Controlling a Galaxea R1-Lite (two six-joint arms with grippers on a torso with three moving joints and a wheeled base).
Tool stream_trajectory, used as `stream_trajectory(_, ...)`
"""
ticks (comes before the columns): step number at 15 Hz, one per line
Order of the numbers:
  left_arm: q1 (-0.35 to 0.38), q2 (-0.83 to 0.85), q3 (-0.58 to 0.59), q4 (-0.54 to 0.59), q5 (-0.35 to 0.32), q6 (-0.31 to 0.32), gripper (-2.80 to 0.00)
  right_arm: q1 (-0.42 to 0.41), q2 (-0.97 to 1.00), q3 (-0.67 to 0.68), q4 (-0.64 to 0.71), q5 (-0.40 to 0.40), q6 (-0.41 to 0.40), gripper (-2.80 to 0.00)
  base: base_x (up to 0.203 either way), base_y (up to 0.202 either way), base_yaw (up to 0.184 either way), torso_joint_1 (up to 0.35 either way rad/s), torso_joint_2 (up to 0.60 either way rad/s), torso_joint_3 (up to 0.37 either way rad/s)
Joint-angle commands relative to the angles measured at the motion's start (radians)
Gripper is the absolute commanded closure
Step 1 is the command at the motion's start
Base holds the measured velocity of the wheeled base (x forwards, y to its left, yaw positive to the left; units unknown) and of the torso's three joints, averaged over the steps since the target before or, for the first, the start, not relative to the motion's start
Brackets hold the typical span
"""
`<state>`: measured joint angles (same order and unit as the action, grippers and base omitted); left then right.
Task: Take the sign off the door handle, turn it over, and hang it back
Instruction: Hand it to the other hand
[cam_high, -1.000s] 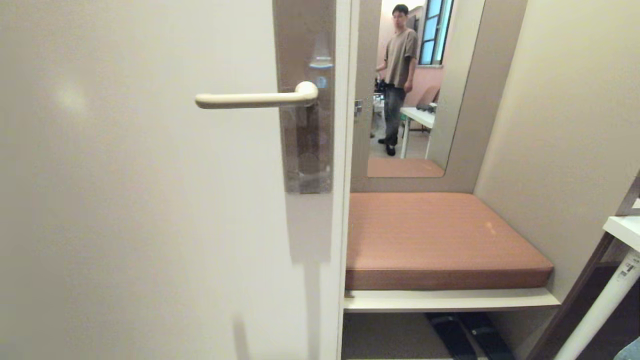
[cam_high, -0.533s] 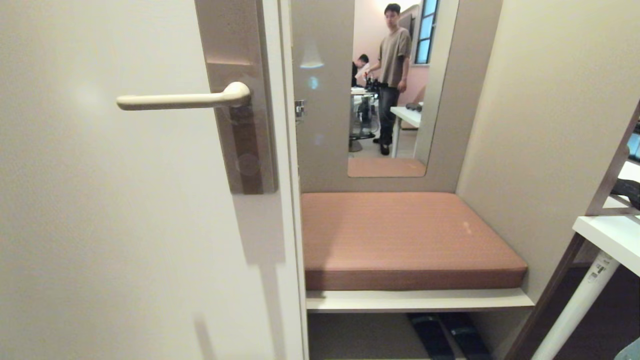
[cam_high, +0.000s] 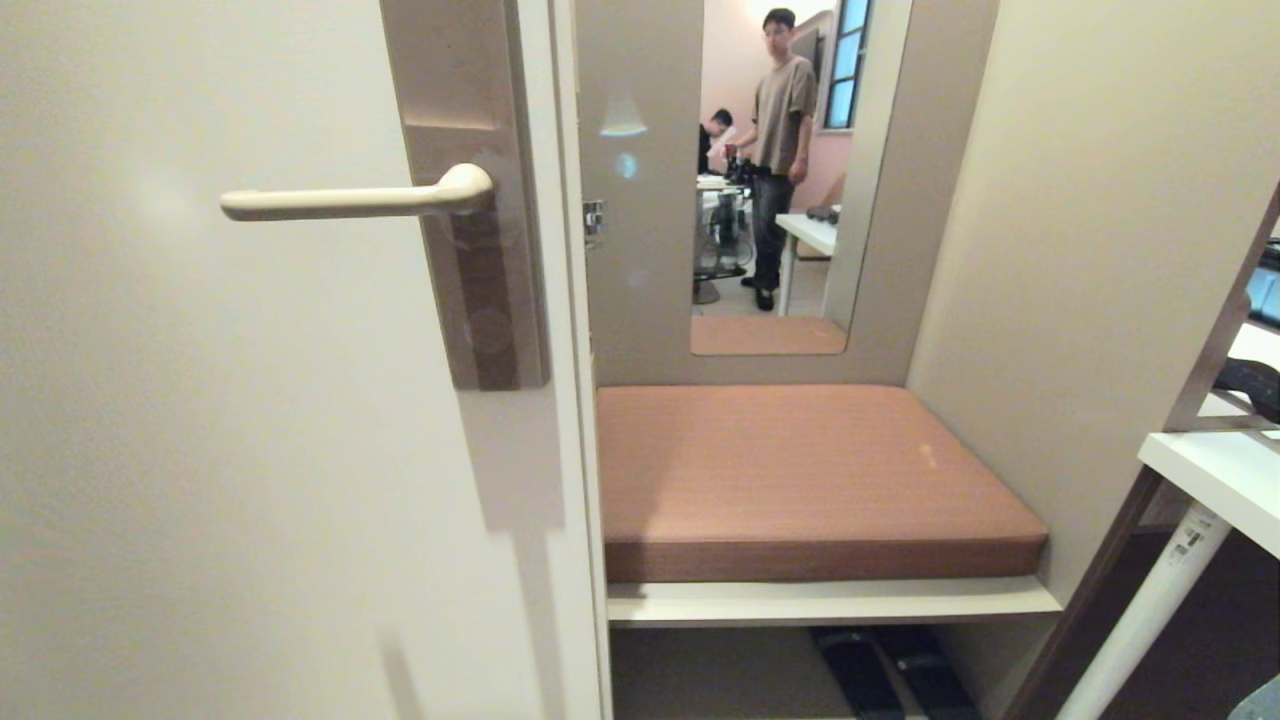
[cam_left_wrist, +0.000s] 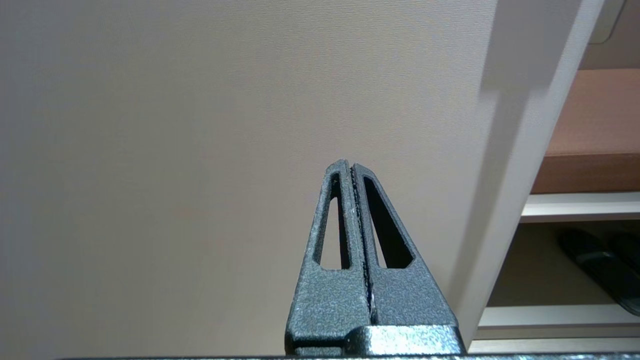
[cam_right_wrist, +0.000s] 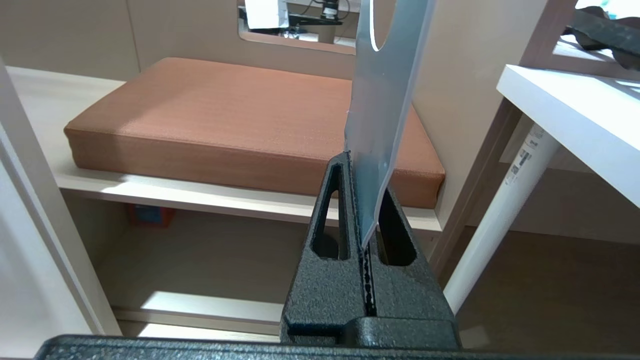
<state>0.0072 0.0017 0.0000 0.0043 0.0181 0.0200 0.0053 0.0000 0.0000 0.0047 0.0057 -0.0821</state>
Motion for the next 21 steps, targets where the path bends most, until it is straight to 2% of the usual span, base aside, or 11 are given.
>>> stream_trajectory(1,0.0,0.0,0.0,0.0,0.0,0.0,0.0,0.001,0.0,0.0,0.0,0.0,-0.001,0.0,0.0,0.0,0.0,0.0,0.0,0.0)
stream_trajectory(21,0.0,0.0,0.0,0.002,-0.007,0.014,0.0,0.001,0.0,0.0,0.0,0.003,-0.002,0.0,0.0,0.0,0.0,0.0,0.0,0.0)
